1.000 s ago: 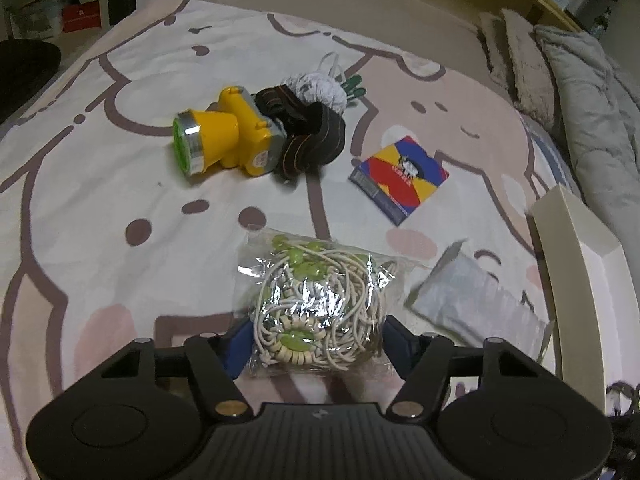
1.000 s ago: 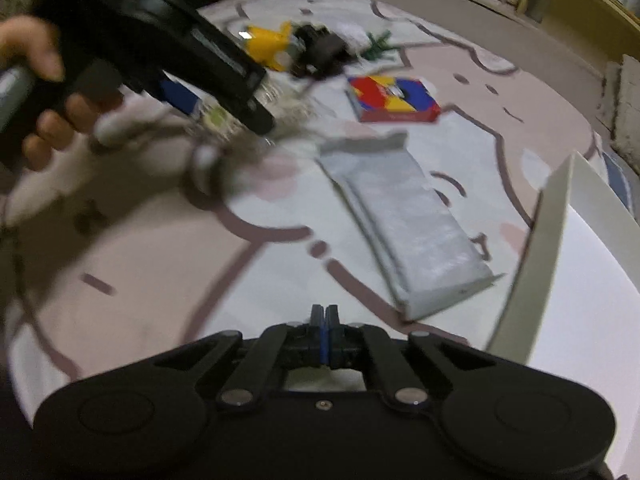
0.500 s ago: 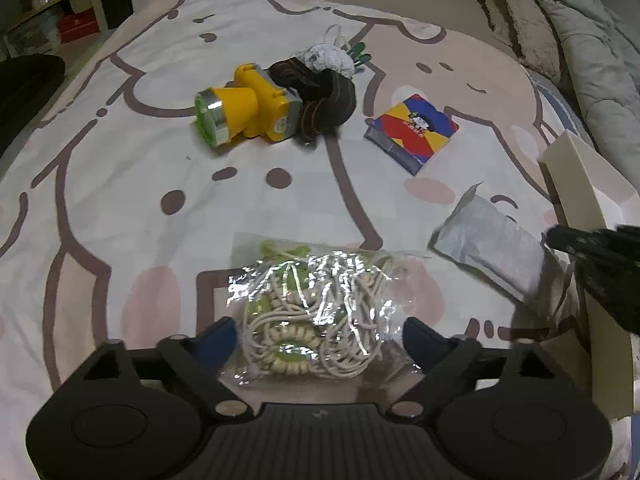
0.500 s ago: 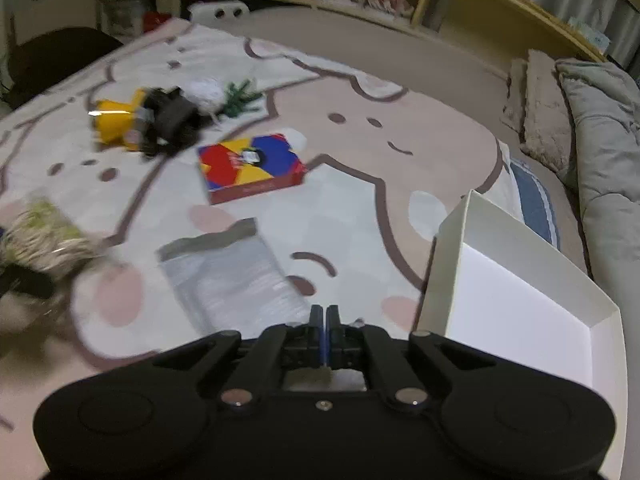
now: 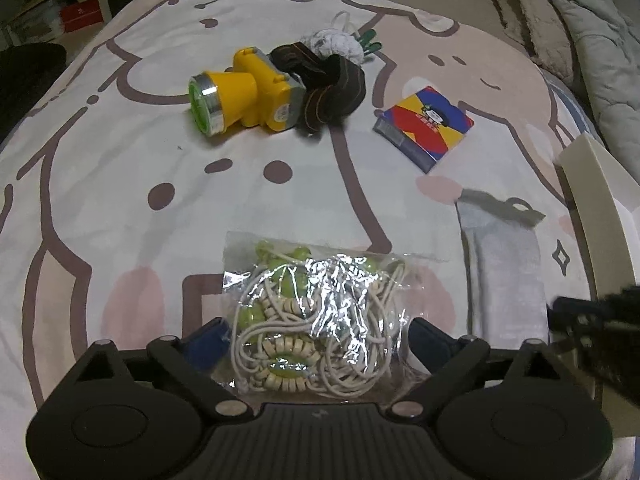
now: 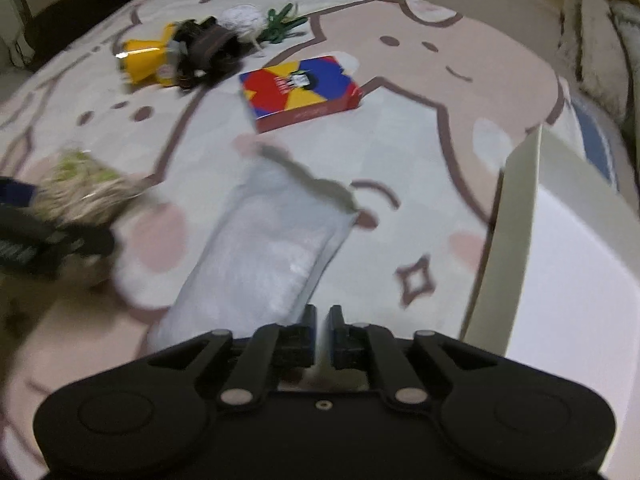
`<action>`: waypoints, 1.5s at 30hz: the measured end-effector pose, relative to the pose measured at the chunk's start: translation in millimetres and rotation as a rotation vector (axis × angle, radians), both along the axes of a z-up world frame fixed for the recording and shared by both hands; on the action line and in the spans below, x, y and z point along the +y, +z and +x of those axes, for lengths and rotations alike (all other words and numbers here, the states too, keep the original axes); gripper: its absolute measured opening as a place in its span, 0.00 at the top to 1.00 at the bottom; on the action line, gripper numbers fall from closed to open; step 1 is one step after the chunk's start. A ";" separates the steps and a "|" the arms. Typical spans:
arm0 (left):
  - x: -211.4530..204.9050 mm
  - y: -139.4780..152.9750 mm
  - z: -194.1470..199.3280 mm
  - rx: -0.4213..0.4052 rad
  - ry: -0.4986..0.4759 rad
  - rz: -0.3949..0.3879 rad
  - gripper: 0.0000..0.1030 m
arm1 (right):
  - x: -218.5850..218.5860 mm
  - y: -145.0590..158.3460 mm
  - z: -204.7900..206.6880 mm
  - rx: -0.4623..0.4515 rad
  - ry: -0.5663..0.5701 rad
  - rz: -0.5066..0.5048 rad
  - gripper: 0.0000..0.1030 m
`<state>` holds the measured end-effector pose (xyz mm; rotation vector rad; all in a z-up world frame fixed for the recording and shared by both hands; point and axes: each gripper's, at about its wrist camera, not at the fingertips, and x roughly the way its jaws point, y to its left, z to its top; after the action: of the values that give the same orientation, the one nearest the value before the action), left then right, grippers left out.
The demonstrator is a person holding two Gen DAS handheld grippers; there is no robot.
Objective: Organize objects
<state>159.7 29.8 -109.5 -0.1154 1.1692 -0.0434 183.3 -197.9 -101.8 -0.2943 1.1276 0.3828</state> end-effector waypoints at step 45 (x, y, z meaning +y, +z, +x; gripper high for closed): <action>16.1 53.9 -17.2 -0.155 0.105 -0.001 0.42 | 20.2 41.7 -33.3 -0.255 -0.270 0.195 0.58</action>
<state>142.5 45.9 -55.6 -0.1715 1.0068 0.0392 150.0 -177.7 -60.1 -0.0166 0.8577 0.2064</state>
